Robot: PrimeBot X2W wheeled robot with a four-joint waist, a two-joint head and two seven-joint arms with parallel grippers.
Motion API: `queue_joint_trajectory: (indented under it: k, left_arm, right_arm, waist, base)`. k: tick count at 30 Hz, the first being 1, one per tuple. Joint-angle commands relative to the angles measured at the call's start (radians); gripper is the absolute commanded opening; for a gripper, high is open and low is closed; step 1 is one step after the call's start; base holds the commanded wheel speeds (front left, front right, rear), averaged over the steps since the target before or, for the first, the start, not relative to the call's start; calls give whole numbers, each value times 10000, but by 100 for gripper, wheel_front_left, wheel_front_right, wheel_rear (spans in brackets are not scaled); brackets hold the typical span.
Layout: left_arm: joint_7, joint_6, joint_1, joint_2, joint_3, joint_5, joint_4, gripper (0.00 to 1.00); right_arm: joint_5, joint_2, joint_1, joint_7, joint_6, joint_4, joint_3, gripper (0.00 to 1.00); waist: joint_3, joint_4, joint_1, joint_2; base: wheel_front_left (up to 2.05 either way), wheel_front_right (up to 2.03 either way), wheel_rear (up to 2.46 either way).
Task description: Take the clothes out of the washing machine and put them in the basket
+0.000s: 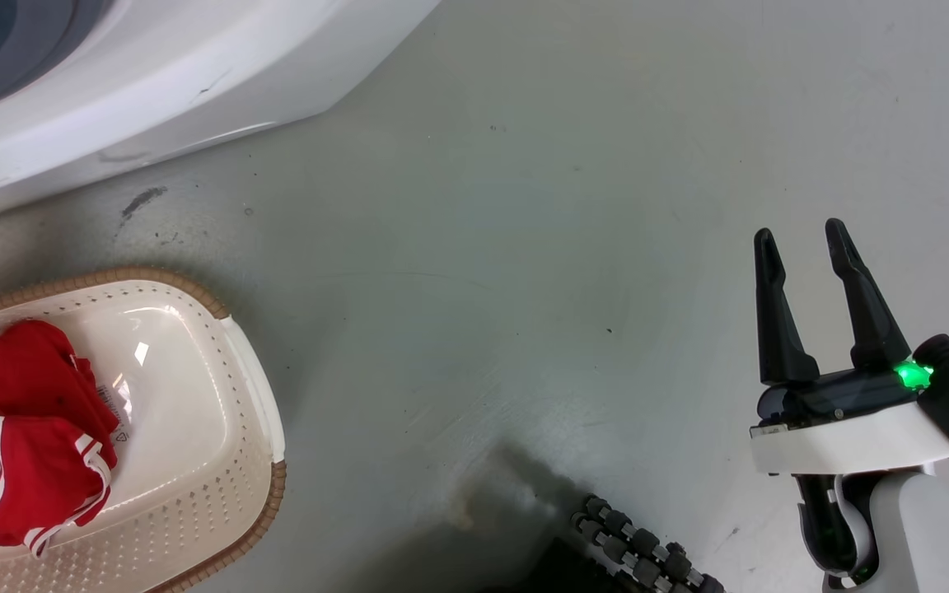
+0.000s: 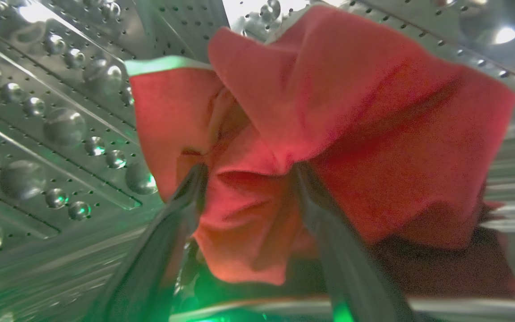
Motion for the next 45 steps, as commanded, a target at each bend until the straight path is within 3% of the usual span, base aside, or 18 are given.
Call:
queue_joint_trajectory:
  k: [1, 3, 4, 5, 16, 20, 36, 45]
  left_arm:
    - [95, 24, 14, 2, -118, 103, 207, 100]
    - [190, -32, 14, -9, -243, 143, 401, 100]
    - [211, -73, 8, -36, -287, 124, 477, 58]
    - [170, -112, -19, -43, -317, 112, 530, 0]
    - [-1351, -231, -241, 229, -454, 181, 748, 0]
    - [-2459, -265, -166, 336, -500, 239, 746, 0]
    - [-8488, -258, 2632, -1070, -216, -524, 1314, 0]
    - [-10615, -247, 4443, -2029, -327, -713, 1156, 0]
  right_arm:
    - [32, 15, 118, -17, -10, -48, -7, 100]
    - [50, 15, 114, -17, -10, -66, -14, 100]
    - [58, 15, 99, -17, -10, -73, -16, 100]
    - [63, 15, 82, -17, -10, -78, -11, 100]
    - [-109, 15, -274, -17, -10, 16, 135, 100]
    - [-159, 13, -432, -17, -10, 92, 198, 100]
    - [-1269, 7, -334, -18, -10, 406, -606, 100]
    - [-1896, 7, 84, -17, -10, 591, -800, 100]
  waist:
    - [48, 8, -1, 0]
    - [100, 26, -1, 0]
    - [125, 36, -1, 0]
    - [150, 47, -1, 0]
    - [16, 77, -1, 0]
    - [-224, 65, -1, 0]
    - [-2646, 1751, -1, 0]
    - [-3988, 2709, -1, 0]
  base:
    - [0, 0, 0]
    - [0, 0, 0]
    - [0, 0, 0]
    - [0, 0, 0]
    - [0, 0, 0]
    - [0, 0, 0]
    - [0, 0, 0]
    - [0, 0, 0]
